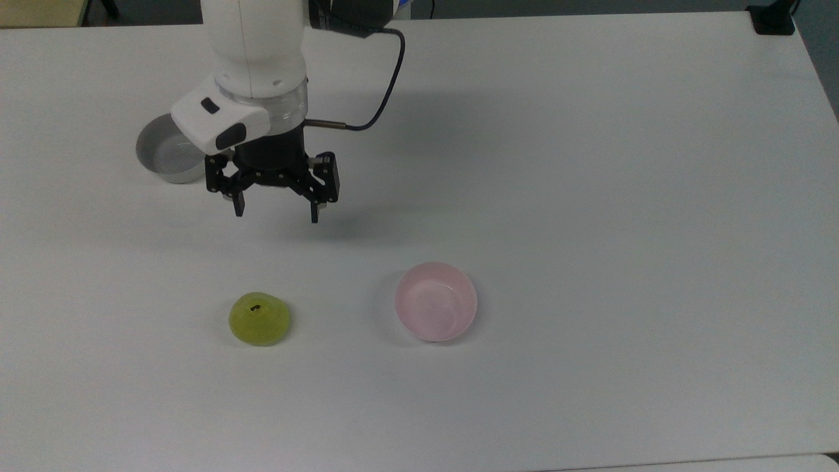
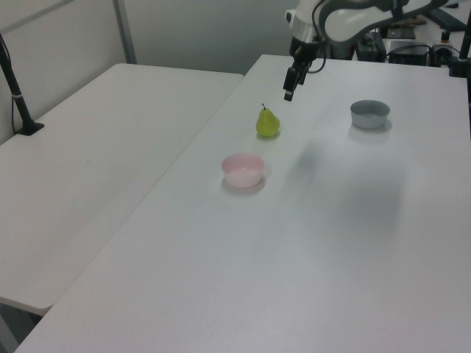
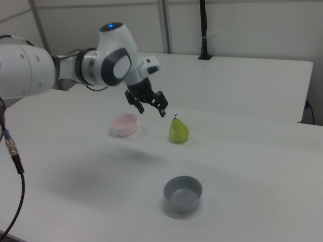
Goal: Place the pear in the bowl
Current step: 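Move the open gripper over the green pear and lower it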
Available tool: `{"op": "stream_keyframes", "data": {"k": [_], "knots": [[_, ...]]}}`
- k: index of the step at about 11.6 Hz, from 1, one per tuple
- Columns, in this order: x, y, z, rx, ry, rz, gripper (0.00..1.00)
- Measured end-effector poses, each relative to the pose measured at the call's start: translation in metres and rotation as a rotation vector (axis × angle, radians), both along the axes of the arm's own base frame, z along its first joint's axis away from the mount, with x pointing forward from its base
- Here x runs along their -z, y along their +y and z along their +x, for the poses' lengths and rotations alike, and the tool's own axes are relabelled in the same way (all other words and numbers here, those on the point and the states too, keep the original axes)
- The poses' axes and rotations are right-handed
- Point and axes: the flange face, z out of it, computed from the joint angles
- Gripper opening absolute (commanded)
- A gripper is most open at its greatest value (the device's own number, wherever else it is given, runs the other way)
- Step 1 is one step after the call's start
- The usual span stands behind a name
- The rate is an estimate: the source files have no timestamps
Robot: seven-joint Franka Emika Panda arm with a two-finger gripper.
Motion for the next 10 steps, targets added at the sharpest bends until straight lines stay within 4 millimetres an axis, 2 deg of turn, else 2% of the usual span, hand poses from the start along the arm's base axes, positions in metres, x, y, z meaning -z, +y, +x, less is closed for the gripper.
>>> {"op": "stream_keyframes", "data": {"k": [3, 10], "knots": [[0.037, -0.003, 0.017, -0.007, -0.056, 0.003, 1.00], [0.080, -0.013, 0.037, -0.055, -0.186, -0.058, 1.00]]}}
